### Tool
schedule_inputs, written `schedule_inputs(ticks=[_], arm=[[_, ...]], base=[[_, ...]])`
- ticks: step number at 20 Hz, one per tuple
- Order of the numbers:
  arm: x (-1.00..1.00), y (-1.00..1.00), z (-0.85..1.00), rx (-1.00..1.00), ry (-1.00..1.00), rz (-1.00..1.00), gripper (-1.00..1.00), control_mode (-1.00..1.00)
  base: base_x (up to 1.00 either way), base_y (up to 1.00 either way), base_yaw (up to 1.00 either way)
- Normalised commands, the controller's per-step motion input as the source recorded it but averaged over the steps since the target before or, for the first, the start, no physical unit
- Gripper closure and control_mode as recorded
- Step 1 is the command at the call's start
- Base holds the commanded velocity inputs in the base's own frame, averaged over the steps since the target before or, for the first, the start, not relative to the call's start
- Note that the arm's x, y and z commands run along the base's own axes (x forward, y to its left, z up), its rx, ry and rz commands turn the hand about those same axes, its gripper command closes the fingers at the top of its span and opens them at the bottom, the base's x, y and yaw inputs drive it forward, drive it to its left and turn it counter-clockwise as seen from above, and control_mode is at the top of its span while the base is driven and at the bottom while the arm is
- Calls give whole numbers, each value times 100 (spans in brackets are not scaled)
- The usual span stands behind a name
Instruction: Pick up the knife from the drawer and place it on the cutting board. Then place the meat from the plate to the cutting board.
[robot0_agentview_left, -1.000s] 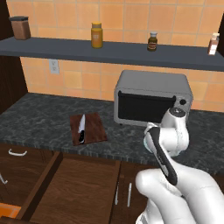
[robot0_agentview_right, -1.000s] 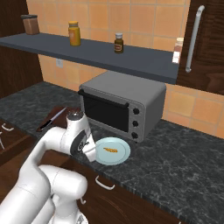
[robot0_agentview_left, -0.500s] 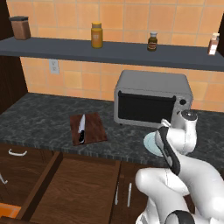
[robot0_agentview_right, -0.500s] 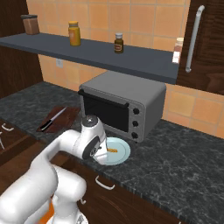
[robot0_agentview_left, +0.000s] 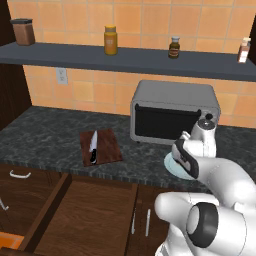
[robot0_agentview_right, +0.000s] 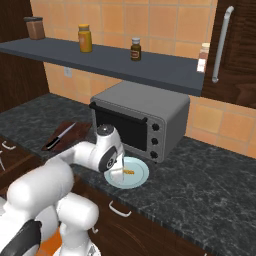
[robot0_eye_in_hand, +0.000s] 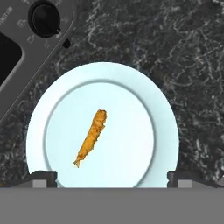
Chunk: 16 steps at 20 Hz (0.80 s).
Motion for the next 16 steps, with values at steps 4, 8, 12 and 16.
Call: schedule_inputs(ticks=[4,8,12,16], arm=[[29,-1,-24,0,0,-2,-100,-100],[7,-24,-31,0,1,0,-100,-100],[13,-25,-23,10,2,0,-100,-100],[14,-1,-11,8,9,-1,-100,-100]], base=[[0,0,0],[0,0,0],[0,0,0],[0,0,0]])
